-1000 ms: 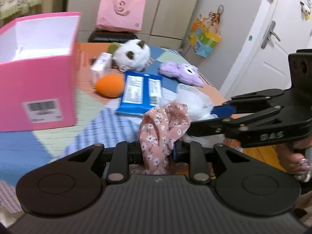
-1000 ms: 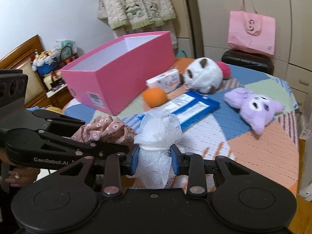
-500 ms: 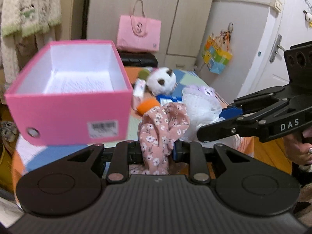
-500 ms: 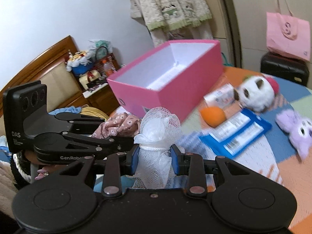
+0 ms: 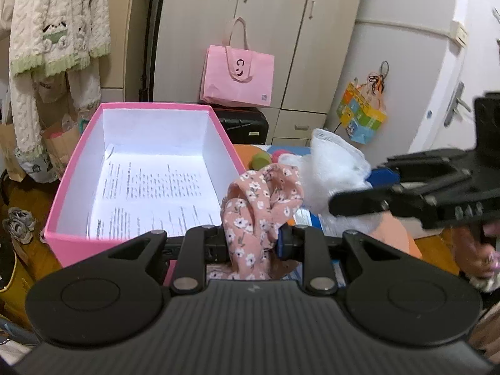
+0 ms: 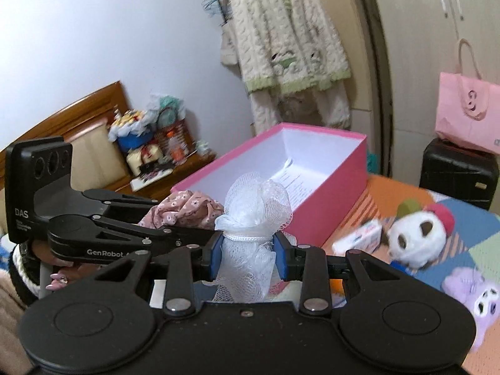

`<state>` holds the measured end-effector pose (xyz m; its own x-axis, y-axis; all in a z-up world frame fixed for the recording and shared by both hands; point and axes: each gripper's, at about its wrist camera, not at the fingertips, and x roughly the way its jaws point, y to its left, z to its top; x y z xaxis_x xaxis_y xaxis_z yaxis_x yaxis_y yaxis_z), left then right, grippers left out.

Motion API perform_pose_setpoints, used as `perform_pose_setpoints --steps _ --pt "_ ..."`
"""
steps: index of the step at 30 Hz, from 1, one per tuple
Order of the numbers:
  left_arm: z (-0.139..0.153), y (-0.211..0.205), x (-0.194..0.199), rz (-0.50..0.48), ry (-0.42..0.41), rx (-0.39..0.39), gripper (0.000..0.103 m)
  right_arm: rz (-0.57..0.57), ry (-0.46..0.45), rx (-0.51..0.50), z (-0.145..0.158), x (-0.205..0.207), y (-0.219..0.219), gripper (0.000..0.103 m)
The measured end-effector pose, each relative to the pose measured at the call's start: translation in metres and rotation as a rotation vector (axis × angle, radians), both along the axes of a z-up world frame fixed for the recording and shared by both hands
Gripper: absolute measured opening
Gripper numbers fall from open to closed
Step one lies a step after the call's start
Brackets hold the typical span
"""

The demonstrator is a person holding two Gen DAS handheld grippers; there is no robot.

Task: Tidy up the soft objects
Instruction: 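Carry the scrunchie and bath puff with both grippers over the pink shoebox, then open both grippers to drop the scrunchie and bath puff into the box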

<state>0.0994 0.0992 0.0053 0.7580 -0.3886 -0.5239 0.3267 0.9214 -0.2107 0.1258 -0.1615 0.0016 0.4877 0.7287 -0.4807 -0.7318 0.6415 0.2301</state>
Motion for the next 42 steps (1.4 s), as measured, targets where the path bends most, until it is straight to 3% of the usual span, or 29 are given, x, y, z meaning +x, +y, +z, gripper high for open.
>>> perform_pose_setpoints --steps 4,9,14,18,21,29,32,36,42 --pt "0.007 0.008 0.033 -0.004 0.03 -0.022 0.023 0.03 -0.047 -0.018 0.009 0.008 0.015 0.039" --pt "0.014 0.011 0.076 0.019 0.049 0.013 0.023 0.049 -0.061 -0.063 0.017 0.045 0.036 0.039" --pt "0.019 0.021 0.124 0.059 0.13 0.045 0.023 0.007 -0.09 -0.123 0.029 0.088 0.057 0.039" --pt "0.012 0.028 0.163 0.097 0.183 0.049 0.023 0.062 -0.151 -0.204 0.037 0.109 0.076 0.039" --pt "-0.002 0.032 0.192 0.152 0.241 0.065 0.023 0.106 -0.155 -0.253 0.029 0.133 0.09 0.039" --pt "-0.038 0.044 0.243 0.205 0.395 0.015 0.023 0.175 -0.099 -0.421 -0.006 0.193 0.129 0.039" --pt "-0.05 0.046 0.253 0.221 0.411 -0.018 0.023 0.21 -0.104 -0.495 -0.017 0.204 0.142 0.039" --pt "-0.06 0.047 0.261 0.222 0.437 -0.049 0.025 0.184 -0.204 -0.604 -0.03 0.209 0.154 0.039" --pt "-0.065 0.042 0.265 0.239 0.413 -0.004 0.027 0.197 -0.162 -0.641 -0.04 0.216 0.162 0.039"
